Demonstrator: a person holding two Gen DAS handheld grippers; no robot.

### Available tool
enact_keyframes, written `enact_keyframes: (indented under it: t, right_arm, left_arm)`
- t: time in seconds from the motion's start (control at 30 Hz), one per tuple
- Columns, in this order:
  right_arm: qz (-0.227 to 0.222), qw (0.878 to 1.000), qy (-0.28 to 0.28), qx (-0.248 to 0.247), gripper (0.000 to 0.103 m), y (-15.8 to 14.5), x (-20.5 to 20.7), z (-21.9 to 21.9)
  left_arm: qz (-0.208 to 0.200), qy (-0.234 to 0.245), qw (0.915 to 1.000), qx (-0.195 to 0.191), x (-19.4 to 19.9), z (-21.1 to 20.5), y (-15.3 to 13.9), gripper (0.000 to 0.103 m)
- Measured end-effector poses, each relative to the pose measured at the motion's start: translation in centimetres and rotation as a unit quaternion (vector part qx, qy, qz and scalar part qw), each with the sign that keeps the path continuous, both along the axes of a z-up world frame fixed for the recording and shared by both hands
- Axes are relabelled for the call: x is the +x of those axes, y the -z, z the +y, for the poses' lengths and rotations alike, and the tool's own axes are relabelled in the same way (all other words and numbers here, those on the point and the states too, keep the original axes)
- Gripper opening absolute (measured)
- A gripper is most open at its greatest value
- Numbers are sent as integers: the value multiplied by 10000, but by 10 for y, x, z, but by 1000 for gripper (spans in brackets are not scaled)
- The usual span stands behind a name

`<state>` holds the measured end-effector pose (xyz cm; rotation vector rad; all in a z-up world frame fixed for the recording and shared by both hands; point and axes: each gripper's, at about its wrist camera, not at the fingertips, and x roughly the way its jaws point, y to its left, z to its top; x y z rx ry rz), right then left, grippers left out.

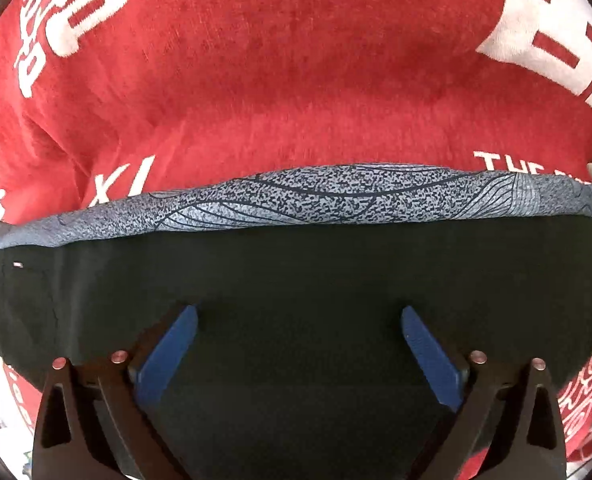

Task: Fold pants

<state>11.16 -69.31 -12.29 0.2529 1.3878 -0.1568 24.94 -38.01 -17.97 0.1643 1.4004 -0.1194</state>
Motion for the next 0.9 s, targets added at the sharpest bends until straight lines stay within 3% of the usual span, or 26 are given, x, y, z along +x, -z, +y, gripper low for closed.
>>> enact_keyframes:
  t: [0.27, 0.47, 0.6, 0.9]
  right_arm:
    - [-100, 9963, 776, 343, 61, -24, -47, 41]
    - [-81, 9890, 1257, 775, 61, -32, -51, 106]
    - [-74, 9850, 1330, 1095, 61, -29, -49, 151]
    - [-174, 9759, 1101, 1877, 61, -18, -28, 249]
  left_arm:
    - [-187, 645, 9977, -83, -6, 33, -27, 102]
    - [-395, 899, 9952, -52, 5, 100, -53, 102]
    - [-489, 809, 9955, 117, 12, 156, -56, 102]
    - [-407, 109, 9986, 316, 13, 273, -41, 102]
